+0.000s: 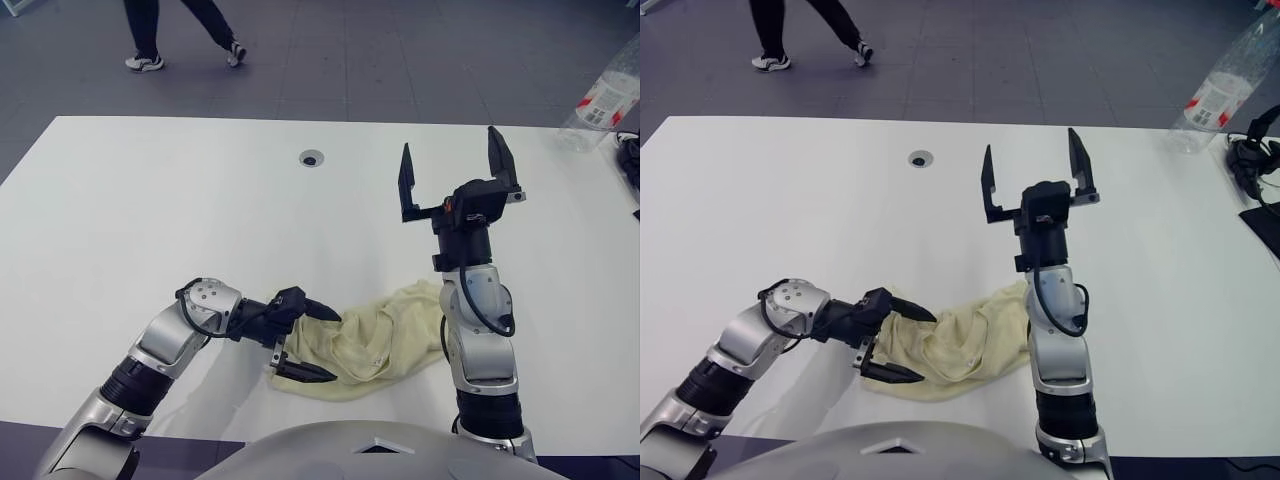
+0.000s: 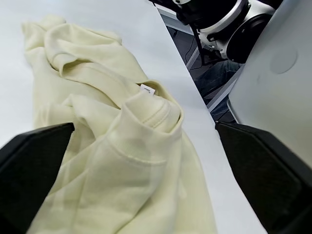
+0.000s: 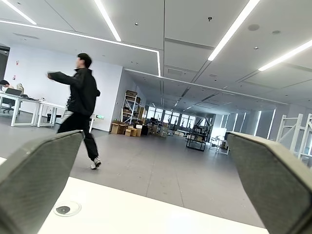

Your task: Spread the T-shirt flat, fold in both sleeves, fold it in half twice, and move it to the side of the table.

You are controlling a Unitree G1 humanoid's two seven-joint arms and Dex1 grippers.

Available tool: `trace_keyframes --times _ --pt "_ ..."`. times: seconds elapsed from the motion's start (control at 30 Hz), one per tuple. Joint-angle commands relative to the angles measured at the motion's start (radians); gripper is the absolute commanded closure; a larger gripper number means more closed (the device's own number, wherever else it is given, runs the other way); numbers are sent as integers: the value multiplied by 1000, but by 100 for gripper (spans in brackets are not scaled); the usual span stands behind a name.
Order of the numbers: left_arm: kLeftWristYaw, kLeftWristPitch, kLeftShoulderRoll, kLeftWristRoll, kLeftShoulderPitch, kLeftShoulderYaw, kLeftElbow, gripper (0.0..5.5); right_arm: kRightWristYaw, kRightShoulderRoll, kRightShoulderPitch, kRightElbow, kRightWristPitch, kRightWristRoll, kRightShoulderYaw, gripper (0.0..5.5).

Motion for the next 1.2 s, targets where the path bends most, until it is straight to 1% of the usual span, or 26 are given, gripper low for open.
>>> trace_keyframes --times 0.03,0.1,0.3,0.43,0.67,0.8,0.87,1.07,1.1,1.2 --pt "-15 -25 17 28 -6 -4 -8 10 3 1 -8 5 -5 5 7 12" --pt "-17 -34 24 33 4 -3 -14 10 6 2 -8 4 -4 6 10 12" --pt "-20 -75 34 45 25 3 -27 106 7 2 -8 4 -1 6 14 10" --pt "-19 -144 35 85 21 -5 -11 188 5 2 -3 -7 3 1 16 10" --pt "-36 -184 52 135 40 -36 16 318 0 9 -7 -12 10 -8 31 10" --pt "-41 -205 56 142 45 -29 14 386 -2 11 -10 -12 15 -10 35 10" --pt "-36 -211 62 143 57 -21 0 433 0 12 -18 -9 18 -9 39 10" --pt "-19 -228 67 140 76 -2 -27 539 4 13 -22 -16 25 -10 51 10" --pt "-15 -230 70 136 83 3 -39 549 4 13 -20 -19 26 -11 53 10" --pt "-5 -233 78 127 96 20 -72 549 5 12 -17 -24 29 -11 57 10"
